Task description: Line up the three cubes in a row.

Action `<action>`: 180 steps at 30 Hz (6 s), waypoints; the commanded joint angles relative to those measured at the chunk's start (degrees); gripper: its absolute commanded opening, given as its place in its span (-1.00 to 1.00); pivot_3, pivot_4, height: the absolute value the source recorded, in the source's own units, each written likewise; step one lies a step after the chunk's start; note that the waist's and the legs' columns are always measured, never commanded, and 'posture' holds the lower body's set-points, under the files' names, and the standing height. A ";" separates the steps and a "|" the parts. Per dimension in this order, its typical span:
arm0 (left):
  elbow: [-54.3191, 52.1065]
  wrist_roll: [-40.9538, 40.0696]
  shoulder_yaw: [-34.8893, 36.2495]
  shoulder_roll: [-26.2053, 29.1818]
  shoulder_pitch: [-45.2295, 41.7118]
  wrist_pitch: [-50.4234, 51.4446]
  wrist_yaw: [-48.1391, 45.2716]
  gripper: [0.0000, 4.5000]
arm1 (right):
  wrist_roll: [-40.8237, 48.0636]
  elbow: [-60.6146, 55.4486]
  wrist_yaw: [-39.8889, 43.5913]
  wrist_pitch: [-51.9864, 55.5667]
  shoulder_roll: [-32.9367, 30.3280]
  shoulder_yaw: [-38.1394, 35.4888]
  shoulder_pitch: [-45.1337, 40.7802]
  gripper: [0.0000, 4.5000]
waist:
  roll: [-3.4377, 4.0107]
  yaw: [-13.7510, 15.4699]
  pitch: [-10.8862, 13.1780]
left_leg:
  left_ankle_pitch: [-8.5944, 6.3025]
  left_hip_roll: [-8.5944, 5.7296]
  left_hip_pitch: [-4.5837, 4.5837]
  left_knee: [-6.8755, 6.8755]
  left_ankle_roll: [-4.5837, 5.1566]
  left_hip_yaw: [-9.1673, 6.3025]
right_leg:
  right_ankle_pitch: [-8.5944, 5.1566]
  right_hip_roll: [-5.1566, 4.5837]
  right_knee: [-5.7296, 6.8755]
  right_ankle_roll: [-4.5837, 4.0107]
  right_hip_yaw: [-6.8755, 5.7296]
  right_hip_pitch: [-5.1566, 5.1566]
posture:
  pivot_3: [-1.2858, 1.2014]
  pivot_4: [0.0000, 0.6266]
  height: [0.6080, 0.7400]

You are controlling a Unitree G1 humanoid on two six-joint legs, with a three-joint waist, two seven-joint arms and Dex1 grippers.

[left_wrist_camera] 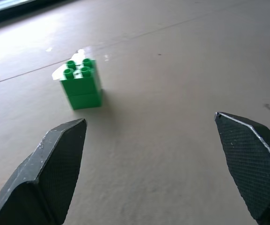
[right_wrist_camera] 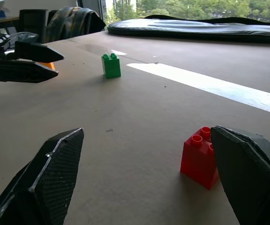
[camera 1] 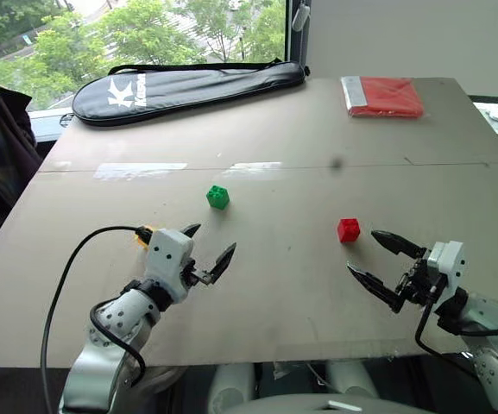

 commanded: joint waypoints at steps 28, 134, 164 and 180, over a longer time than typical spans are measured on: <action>45.45 8.35 -6.08 -3.87 -32.06 -15.18 -0.35 -0.42 | 2.78 -6.70 -4.66 2.04 -0.16 -1.95 -2.12 1.00 | 0.00 0.76 -0.03 | 0.22 -0.05 -0.08 0.01 -0.34 -0.48 | 0.29 0.24 -0.03 -0.17 -0.08 0.20 | 0.03 -0.52 0.52; 33.03 1.87 11.29 6.32 -8.67 -19.67 -11.93 0.97 | 8.39 -2.34 15.47 0.67 -4.19 -0.37 -2.37 1.00 | -0.11 0.66 0.22 | 0.20 0.03 -0.08 -0.01 -0.34 -0.56 | 0.18 0.24 -0.11 -0.32 0.00 0.18 | 0.03 -0.52 0.52; 50.03 -2.04 -16.58 4.00 -39.21 -24.25 -52.02 -0.40 | 6.54 0.98 13.07 -5.41 -2.48 -4.05 4.67 1.00 | -0.05 1.38 0.17 | 0.21 -0.08 -0.14 0.07 -0.34 -0.37 | 0.20 0.26 -0.11 -0.32 0.02 0.20 | 0.03 -0.52 0.52; 67.08 3.76 -21.15 -2.93 -52.45 -25.66 -56.44 -0.40 | 4.52 -3.09 7.76 -8.60 -0.04 -4.95 10.34 1.00 | -0.09 0.67 0.21 | 0.21 -0.01 -0.20 0.03 -0.33 -0.51 | 0.10 0.39 -0.13 -0.12 -0.02 0.17 | 0.03 -0.52 0.52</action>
